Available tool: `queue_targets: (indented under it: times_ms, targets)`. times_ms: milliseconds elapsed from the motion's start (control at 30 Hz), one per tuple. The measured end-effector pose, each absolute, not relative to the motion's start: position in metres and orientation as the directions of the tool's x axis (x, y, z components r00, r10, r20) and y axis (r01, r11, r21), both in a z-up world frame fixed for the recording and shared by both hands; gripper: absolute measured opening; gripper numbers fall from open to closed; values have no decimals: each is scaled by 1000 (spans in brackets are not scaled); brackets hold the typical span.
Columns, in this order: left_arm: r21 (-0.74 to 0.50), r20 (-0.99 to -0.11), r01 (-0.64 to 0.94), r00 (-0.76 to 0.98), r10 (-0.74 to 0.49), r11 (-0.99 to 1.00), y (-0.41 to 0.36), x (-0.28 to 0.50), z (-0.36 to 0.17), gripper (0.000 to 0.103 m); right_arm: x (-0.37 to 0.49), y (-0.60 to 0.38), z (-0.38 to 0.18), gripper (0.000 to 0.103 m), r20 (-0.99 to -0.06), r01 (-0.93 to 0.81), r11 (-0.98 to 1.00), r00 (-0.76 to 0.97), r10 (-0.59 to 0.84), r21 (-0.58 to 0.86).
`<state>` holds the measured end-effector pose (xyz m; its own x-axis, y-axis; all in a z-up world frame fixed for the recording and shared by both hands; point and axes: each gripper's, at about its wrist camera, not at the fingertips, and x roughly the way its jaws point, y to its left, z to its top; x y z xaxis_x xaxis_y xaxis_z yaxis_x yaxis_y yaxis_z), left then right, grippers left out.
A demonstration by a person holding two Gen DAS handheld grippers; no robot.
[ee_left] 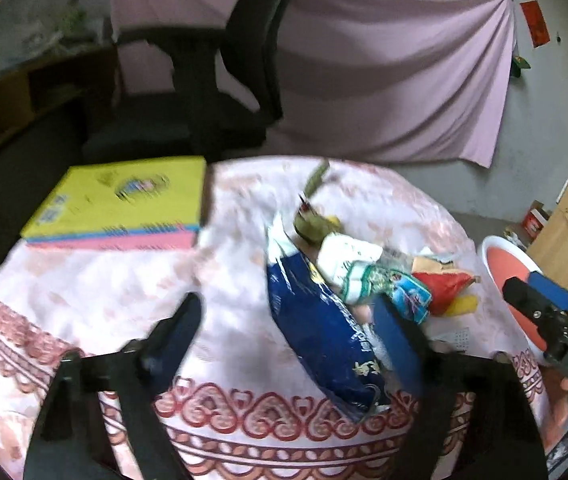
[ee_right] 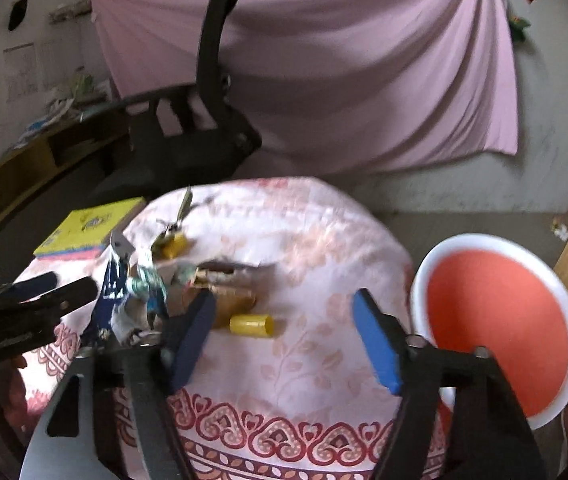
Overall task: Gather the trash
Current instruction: 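Reach the left tool to the blue snack wrapper and grasp it, then carry the blue wrapper with the left tool over the basin and release it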
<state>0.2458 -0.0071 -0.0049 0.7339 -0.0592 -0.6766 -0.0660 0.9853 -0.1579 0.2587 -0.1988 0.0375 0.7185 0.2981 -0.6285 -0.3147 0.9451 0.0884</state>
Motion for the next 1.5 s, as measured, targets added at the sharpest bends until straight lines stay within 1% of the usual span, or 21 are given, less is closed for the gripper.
queue_targets:
  times_ms: [100, 167, 233, 300, 367, 433, 467, 567, 633, 700, 733, 867, 1033, 1067, 1167, 1333, 1433, 1500]
  targets:
    - [-201, -730, -71, 676, -101, 977, -7, 260, -15, 62, 264, -197, 31, 55, -664, -325, 940, 681, 308, 102]
    - [-224, -753, -71, 646, -126, 972, -7, 266, -19, 61, 267, -194, 27, 54, -685, -338, 935, 658, 314, 103]
    - [-223, -769, -78, 627, -126, 972, -9, 271, -22, 61, 270, -189, 23, 54, -707, -350, 932, 635, 312, 97]
    - [-210, -774, -78, 622, -117, 975, -11, 272, -22, 61, 273, -186, 19, 54, -724, -359, 928, 613, 316, 101]
    - [-221, -774, -68, 619, -133, 973, -12, 271, -22, 61, 277, -183, 14, 54, -741, -371, 921, 586, 329, 116]
    - [-222, -775, -61, 616, -139, 973, -13, 269, -22, 54, 282, -180, 9, 54, -756, -380, 915, 558, 342, 134]
    - [-219, -777, -56, 613, -140, 974, -13, 269, -22, 49, 283, -178, 8, 54, -762, -383, 914, 549, 342, 135]
    - [-235, -773, -56, 617, -151, 970, -11, 265, -22, 42, 283, -172, 6, 54, -768, -399, 908, 540, 343, 126]
    - [-248, -767, -58, 622, -159, 967, -9, 264, -22, 40, 284, -168, 3, 44, -780, -404, 908, 532, 328, 106]
    - [-253, -762, -57, 627, -163, 966, -10, 262, -21, 36, 284, -168, 2, 27, -784, -404, 909, 528, 327, 108]
    - [-254, -759, -53, 630, -165, 966, -10, 261, -20, 35, 284, -169, 2, 27, -782, -404, 907, 526, 335, 117]
    - [-258, -740, -49, 652, -165, 965, -11, 251, -15, 29, 280, -174, 4, 27, -768, -417, 896, 522, 372, 151]
    - [-254, -707, -37, 689, -159, 967, -14, 232, -9, 19, 267, -179, 14, 26, -731, -427, 892, 559, 391, 150]
    - [-255, -704, -35, 692, -161, 966, -15, 229, -8, 14, 264, -180, 16, 26, -724, -429, 891, 566, 394, 149]
    - [-257, -693, -35, 703, -159, 966, -18, 222, -5, 12, 258, -185, 20, 26, -699, -435, 886, 584, 413, 160]
    - [-239, -623, -47, 774, -116, 970, -23, 205, 15, 11, 248, -193, 30, 26, -643, -442, 881, 627, 440, 172]
    - [-199, -565, -33, 820, -87, 979, -34, 198, 34, 11, 240, -204, 42, 26, -571, -437, 879, 679, 462, 191]
    - [-175, -523, -11, 848, -83, 985, -46, 197, 48, 11, 234, -213, 50, 26, -522, -424, 888, 724, 451, 178]
